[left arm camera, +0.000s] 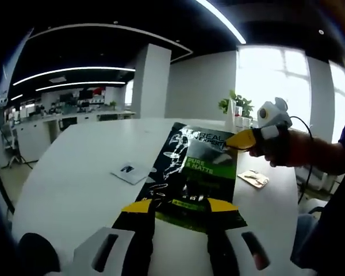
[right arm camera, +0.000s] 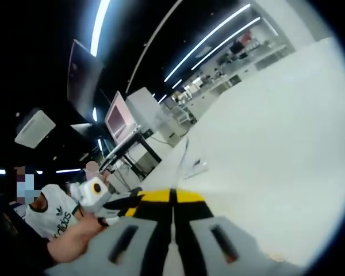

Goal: Arrange the skincare products in the storage area until every visible bottle or jar stands upright without overlapping.

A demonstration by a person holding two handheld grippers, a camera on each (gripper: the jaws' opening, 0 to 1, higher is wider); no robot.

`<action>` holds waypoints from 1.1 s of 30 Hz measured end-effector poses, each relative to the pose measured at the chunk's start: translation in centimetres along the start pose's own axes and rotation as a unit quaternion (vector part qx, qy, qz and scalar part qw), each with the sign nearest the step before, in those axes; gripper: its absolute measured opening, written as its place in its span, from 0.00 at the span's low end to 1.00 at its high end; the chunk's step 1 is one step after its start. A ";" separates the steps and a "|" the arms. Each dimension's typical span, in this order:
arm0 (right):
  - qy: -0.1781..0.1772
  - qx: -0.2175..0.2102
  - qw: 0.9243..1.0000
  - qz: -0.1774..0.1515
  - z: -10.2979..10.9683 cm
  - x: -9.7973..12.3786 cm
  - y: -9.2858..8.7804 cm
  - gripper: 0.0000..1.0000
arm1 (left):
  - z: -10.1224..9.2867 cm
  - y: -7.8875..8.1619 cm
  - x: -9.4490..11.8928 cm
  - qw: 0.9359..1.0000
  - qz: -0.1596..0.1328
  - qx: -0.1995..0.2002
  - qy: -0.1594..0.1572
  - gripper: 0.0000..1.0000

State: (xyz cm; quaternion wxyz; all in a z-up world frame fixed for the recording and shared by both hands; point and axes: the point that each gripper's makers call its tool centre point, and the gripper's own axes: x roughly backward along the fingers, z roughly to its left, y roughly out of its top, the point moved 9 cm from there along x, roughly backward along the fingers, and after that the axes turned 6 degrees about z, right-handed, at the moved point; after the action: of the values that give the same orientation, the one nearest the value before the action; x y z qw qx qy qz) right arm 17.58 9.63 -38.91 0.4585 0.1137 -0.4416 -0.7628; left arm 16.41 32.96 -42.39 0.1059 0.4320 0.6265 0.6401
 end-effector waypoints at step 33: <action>0.026 -0.004 0.999 -0.041 0.8 2.5 2.7 0.00 | -1.8 -0.3 0.4 0.999 -0.028 0.015 -0.009 0.91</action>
State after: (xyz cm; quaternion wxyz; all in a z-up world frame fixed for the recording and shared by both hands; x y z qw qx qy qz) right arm 17.37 7.60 -35.72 0.4389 0.1495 -0.4215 -0.7794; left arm 14.81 32.00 -42.24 0.1230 0.4220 0.6466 0.6235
